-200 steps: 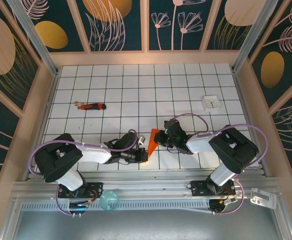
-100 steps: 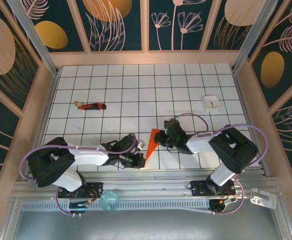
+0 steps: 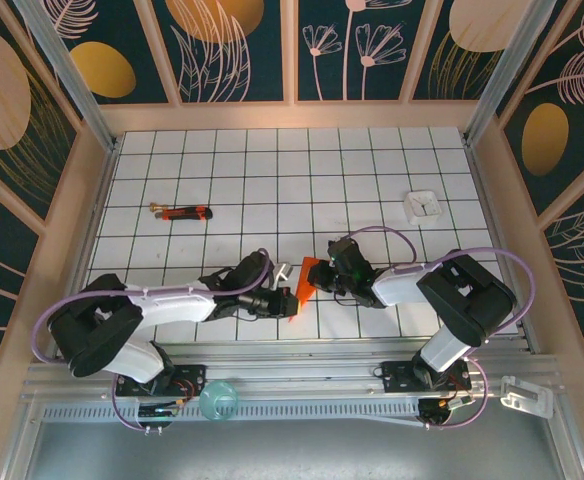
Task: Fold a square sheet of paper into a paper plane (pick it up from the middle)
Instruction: Fold the wing for the fifth time at the center of the table.
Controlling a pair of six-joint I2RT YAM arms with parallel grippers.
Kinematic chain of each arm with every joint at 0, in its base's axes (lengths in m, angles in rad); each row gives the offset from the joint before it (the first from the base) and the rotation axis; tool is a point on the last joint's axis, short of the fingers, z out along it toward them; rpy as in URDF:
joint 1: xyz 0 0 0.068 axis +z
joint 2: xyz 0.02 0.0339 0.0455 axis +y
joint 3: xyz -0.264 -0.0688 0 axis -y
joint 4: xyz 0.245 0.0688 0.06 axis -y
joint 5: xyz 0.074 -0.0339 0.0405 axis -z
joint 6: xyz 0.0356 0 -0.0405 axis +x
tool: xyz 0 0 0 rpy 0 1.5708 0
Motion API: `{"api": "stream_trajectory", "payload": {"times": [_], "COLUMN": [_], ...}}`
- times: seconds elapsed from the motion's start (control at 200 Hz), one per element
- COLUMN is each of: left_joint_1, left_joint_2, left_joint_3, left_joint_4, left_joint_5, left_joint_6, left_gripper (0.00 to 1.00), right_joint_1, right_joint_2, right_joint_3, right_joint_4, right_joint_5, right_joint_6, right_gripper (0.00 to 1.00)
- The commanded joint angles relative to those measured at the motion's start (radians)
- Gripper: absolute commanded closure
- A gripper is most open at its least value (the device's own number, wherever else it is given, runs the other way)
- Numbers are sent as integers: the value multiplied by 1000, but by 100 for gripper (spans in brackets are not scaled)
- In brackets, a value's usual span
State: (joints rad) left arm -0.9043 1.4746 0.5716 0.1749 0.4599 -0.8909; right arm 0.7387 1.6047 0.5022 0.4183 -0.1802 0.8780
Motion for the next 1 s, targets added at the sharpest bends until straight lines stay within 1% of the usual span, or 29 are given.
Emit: {"api": "stream_trajectory", "payload": {"times": [0.0,0.2,0.515,0.686,0.996], "left_joint_1": [5,11,12,12,12], "left_joint_2": [53,118,168,180,170], "left_joint_3": [46,68,27,-14,-108], "left_joint_4": [5,-29,-19,6,90], "left_joint_5": [-13,-38,-25,-20,-14], "left_joint_6": [21,59,64,46,-66], "left_gripper": [96,97,100,100,100], "right_joint_1": [-11,-10,-10,-11,-10], "right_joint_2": [54,50,50,51,22], "right_joint_3": [-14,-16,-16,-9,26], "right_joint_4": [-131,-135,-135,-135,-144], "right_joint_5": [72,73,73,67,43], "right_joint_6": [-15,-14,-16,-19,-57], "right_gripper": [100,100,100,100,100]}}
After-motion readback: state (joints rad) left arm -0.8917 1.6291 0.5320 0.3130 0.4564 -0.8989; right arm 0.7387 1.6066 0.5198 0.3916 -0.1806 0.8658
